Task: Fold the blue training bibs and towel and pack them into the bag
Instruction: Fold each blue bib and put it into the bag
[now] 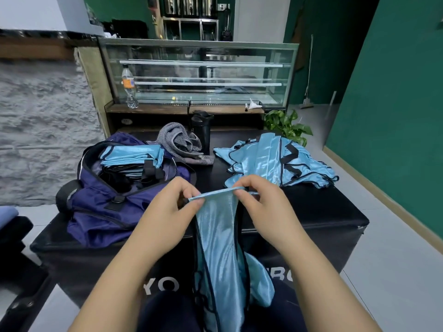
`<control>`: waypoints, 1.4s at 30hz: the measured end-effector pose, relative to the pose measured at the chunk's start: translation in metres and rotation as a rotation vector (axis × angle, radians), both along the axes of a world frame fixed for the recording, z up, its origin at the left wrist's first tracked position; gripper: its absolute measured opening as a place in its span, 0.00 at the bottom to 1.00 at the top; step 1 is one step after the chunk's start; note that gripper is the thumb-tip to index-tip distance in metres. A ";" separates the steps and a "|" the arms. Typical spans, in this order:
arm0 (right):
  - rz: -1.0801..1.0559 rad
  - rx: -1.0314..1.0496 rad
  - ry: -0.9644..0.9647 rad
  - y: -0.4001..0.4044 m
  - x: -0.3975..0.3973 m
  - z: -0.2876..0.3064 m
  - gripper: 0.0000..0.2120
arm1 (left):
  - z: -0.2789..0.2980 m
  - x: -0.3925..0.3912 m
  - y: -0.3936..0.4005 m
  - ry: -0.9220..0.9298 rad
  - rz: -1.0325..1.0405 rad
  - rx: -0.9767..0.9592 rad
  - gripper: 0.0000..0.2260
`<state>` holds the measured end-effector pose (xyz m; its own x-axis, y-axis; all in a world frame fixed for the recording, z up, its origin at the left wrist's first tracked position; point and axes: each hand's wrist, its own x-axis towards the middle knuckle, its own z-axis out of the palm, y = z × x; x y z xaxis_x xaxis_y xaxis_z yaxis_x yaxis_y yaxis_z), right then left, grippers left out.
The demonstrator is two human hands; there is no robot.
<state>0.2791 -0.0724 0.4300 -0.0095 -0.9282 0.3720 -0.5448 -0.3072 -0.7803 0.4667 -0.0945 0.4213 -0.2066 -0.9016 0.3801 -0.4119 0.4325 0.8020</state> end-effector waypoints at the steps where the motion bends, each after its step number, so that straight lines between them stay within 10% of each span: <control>1: 0.022 0.042 -0.089 -0.001 0.000 0.001 0.10 | 0.000 -0.001 -0.001 0.105 -0.045 0.072 0.15; 9: 0.128 0.199 -0.486 -0.007 0.005 -0.004 0.05 | -0.001 0.002 -0.005 0.035 -0.064 0.128 0.05; 15: 0.306 0.260 -0.439 0.002 0.008 -0.004 0.12 | 0.000 -0.017 0.005 0.290 -0.071 0.066 0.16; 21: 0.164 0.236 0.093 -0.009 0.018 -0.036 0.07 | 0.005 -0.027 0.011 0.275 0.000 -0.061 0.13; 32: -0.084 0.209 0.181 -0.022 -0.005 -0.082 0.13 | 0.009 -0.002 0.012 0.020 0.180 -0.247 0.13; 42: -0.137 0.362 -0.139 -0.023 -0.011 -0.038 0.10 | -0.024 -0.021 0.015 -0.169 -0.113 0.141 0.05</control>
<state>0.2683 -0.0952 0.3916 -0.1690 -0.9856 0.0076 -0.4433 0.0691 -0.8937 0.4458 -0.0797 0.3971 -0.3595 -0.9107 0.2034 -0.5004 0.3722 0.7817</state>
